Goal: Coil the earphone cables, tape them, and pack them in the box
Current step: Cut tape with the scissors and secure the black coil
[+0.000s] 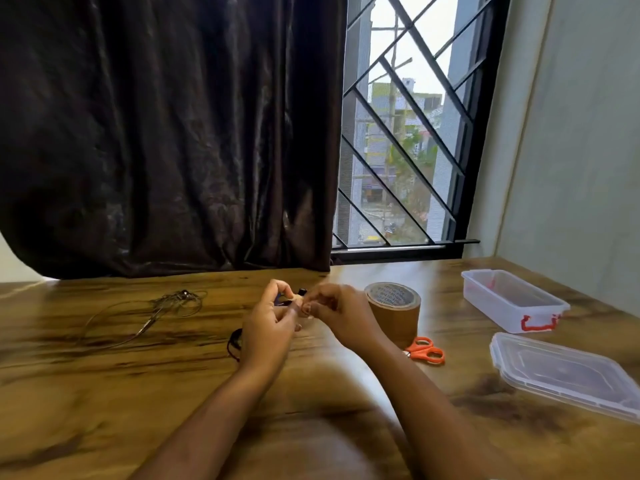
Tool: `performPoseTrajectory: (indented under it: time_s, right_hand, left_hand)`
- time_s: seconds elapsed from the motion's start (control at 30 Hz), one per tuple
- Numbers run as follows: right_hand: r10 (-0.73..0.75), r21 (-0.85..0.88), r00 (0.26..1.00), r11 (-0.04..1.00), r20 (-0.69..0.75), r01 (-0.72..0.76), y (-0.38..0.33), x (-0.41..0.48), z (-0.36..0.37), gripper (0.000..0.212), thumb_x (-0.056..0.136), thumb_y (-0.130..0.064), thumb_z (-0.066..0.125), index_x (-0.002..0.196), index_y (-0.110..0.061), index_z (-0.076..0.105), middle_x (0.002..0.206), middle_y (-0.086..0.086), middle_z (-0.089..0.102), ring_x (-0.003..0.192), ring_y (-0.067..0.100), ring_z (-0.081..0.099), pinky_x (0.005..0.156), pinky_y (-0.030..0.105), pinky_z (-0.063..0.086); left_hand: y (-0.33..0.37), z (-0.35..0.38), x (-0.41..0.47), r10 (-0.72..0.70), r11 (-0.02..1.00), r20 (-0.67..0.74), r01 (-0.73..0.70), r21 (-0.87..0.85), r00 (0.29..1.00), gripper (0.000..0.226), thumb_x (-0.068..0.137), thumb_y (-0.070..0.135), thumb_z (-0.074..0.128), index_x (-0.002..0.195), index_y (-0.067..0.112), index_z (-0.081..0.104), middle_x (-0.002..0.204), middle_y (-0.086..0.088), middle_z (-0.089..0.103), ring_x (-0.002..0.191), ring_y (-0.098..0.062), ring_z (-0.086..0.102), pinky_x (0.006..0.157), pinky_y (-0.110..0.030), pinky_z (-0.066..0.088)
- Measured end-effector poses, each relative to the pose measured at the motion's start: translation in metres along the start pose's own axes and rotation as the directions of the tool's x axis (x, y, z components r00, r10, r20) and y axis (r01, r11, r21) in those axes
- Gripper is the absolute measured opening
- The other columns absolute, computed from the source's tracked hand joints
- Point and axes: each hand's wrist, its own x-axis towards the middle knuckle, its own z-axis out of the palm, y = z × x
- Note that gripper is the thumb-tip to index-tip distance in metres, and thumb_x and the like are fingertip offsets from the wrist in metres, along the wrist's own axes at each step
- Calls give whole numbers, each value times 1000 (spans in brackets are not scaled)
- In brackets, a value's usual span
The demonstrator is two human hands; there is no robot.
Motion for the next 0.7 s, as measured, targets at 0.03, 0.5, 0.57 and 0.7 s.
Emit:
performPoseTrajectory:
  time_s: [0.03,0.5,0.57,0.7]
  right_hand:
    - [-2,1,1000,1000,-3,2,1,-1,-1,8,83,-13,70,83,-21,73,71,-10,66,65,0,60,60,8,43]
    - [117,-353,993,930,15,-104,15,-32,-70,26,79,-28,74,103,-30,63,79,-9,58,75,7,52,67,18,38]
    - [150,-355,989,924,-3,-141,24,-37,-87,15,79,-19,73,90,-26,66,84,-7,61,74,8,54,65,16,38]
    - [231,-437,971,869,-59,-233,50,-46,-114,17,82,-8,66,82,-26,67,85,-7,62,75,8,58,59,13,39]
  left_hand:
    - [-1,0,0,15,1000,-25,-15,-1,1000,13,90,18,61,83,25,52,63,2,69,55,-19,65,50,-35,49]
    - [12,50,-11,101,979,81,-113,167,992,9,80,24,72,75,19,67,63,7,65,59,-4,60,55,-25,48]
    - [14,71,-12,65,984,90,-79,157,994,11,79,24,73,71,22,66,62,6,65,59,-9,61,57,-28,49]
    - [14,95,-8,-39,992,98,27,124,994,14,79,23,74,70,26,63,66,7,67,62,-8,63,58,-28,53]
